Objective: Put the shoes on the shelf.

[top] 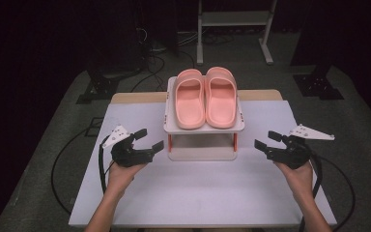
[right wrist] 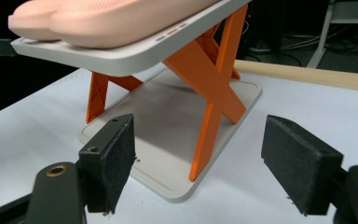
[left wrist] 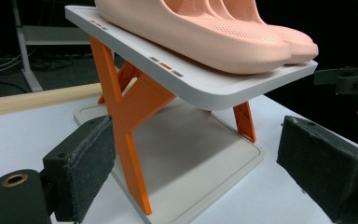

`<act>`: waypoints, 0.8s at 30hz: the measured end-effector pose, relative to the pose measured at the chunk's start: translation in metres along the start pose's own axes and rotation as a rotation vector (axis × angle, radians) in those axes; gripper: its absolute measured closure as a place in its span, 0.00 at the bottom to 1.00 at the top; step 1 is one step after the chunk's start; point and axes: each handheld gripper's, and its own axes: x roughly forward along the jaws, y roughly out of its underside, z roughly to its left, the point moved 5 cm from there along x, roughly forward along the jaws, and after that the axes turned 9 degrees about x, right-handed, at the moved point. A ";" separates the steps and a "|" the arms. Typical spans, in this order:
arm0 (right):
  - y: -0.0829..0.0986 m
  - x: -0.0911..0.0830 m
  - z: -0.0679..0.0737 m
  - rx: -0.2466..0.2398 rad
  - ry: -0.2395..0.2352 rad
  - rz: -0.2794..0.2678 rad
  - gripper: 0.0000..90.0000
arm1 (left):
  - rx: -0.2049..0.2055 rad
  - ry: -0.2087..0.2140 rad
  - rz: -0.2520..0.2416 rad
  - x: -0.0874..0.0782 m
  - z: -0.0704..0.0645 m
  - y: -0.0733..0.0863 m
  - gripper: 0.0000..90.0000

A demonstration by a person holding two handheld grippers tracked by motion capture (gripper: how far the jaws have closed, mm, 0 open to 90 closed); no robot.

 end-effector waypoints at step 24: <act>0.024 -0.016 -0.011 0.016 0.019 0.010 0.28 | -0.016 0.002 0.018 -0.006 -0.001 0.022 0.12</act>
